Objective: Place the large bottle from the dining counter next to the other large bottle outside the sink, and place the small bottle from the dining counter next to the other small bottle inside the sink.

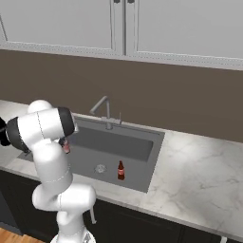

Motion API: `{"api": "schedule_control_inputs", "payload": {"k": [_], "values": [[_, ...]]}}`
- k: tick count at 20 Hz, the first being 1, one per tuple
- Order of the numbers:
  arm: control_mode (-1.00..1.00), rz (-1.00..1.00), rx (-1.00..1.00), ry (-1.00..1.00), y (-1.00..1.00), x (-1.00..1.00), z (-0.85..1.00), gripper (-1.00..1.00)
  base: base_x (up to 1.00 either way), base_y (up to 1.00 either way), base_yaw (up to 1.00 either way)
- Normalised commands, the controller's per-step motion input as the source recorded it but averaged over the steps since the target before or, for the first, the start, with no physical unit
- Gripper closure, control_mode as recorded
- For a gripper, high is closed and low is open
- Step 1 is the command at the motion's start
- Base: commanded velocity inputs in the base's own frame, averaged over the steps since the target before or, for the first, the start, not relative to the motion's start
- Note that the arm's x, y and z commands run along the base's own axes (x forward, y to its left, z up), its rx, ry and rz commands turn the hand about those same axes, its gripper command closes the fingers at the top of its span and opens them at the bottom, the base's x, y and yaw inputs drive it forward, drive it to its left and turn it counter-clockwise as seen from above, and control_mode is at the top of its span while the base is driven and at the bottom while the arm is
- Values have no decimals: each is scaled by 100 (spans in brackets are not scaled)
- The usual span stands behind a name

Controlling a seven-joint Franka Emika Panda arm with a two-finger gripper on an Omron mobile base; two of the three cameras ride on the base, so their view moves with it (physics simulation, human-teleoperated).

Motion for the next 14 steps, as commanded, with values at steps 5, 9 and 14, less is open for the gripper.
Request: {"api": "schedule_control_inputs", "payload": {"k": [5, 9, 14], "values": [[-100, 0, 6, 0, -1, 2, -21, 100, 0, 0, 0], [-100, 0, 1, -1, -6, 0, -16, 100, 0, 0, 0], [-100, 1, -1, 0, 0, 1, -13, 100, 0, 0, 0]]}}
